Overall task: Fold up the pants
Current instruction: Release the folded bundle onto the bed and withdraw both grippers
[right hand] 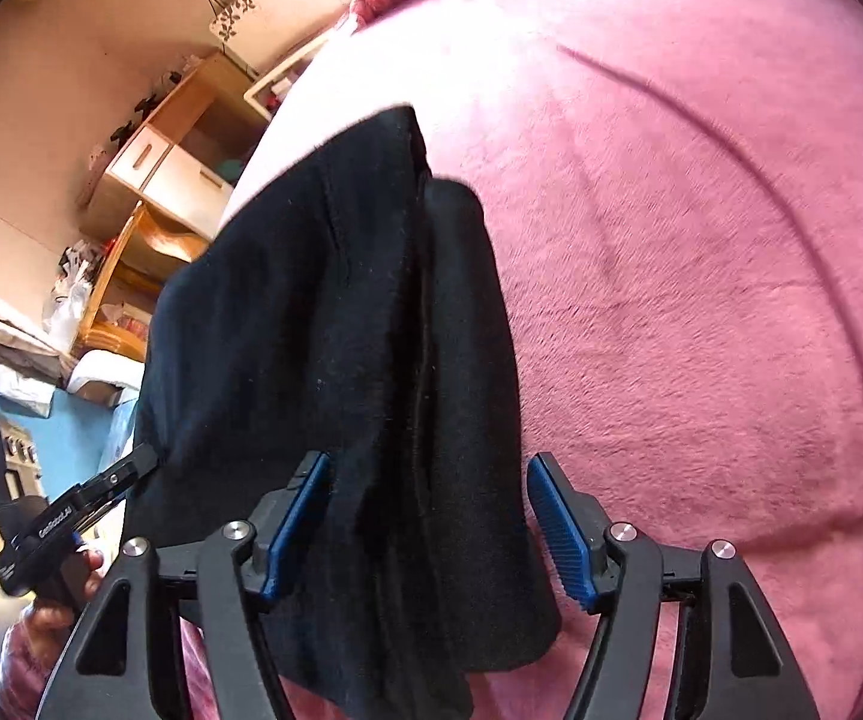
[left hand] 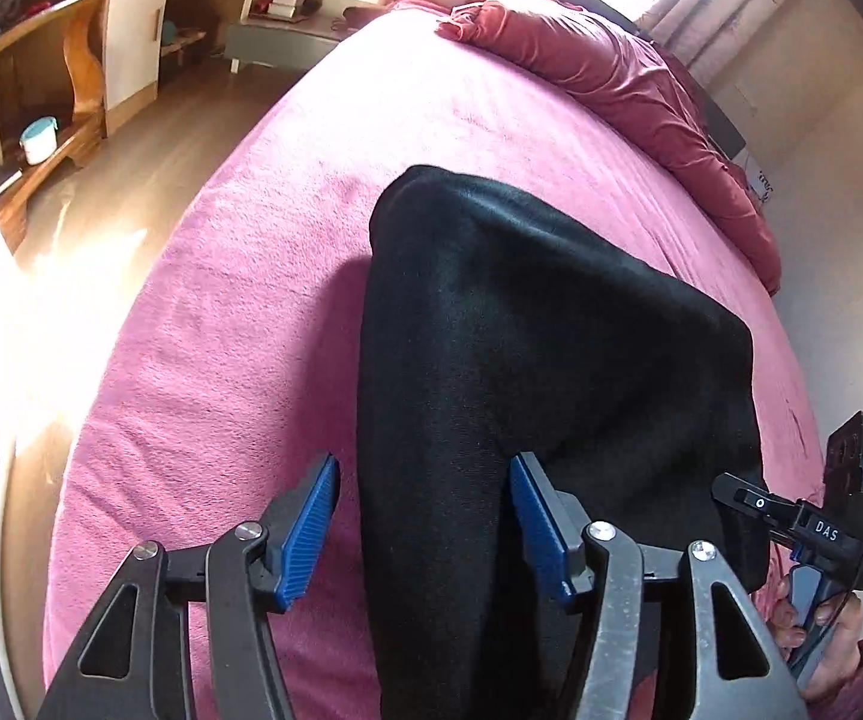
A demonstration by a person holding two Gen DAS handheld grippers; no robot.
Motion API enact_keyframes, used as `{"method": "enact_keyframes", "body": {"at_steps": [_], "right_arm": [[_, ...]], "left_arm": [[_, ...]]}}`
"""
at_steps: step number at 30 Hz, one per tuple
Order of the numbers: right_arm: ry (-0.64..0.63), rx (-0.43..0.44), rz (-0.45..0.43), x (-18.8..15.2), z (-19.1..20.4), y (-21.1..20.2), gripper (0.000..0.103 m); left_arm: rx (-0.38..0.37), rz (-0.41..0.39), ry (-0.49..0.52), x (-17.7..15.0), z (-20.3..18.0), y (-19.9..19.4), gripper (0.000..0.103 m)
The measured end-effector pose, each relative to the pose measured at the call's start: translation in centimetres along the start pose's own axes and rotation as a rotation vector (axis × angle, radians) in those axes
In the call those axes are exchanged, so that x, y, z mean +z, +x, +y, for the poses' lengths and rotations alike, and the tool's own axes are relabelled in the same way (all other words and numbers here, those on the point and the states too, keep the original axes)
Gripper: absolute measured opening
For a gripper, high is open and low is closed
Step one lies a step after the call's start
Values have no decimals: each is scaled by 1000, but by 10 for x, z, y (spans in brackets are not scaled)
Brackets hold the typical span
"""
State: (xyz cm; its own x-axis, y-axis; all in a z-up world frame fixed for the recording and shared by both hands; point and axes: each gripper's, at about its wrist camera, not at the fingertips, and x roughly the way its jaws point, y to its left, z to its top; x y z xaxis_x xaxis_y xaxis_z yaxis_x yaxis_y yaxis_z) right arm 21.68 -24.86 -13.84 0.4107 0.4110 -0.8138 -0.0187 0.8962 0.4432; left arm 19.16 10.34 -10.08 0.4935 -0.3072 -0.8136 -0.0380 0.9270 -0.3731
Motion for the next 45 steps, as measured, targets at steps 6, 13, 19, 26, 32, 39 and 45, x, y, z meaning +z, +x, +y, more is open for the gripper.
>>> {"method": "enact_keyframes", "body": {"at_steps": [6,13,19,26,32,39,45], "right_arm": [[-74,-104,-91,-9,22,-31,68],[-147,-222,-180,-30,35,-61,68],[-190,-255,-247,-53,59,-81,68],[-244,-266,-280,-85,93,-87,69],[-239,-270,-309,-106,106,-94,69],[-273,-328,-362,-131,123,-109,71],[-294,-404,-403,-144,133,-119,73]], "left_arm": [[70,-92,12,-4,-22,-24,61],[102,-183,64,-22,-33,-50,61],[125,-243,97,-37,-43,-77,62],[151,-301,133,-58,-54,-104,62],[161,-338,141,-74,-59,-121,62],[189,-367,139,-96,-65,-133,62],[220,-361,125,-113,-67,-134,62]]}}
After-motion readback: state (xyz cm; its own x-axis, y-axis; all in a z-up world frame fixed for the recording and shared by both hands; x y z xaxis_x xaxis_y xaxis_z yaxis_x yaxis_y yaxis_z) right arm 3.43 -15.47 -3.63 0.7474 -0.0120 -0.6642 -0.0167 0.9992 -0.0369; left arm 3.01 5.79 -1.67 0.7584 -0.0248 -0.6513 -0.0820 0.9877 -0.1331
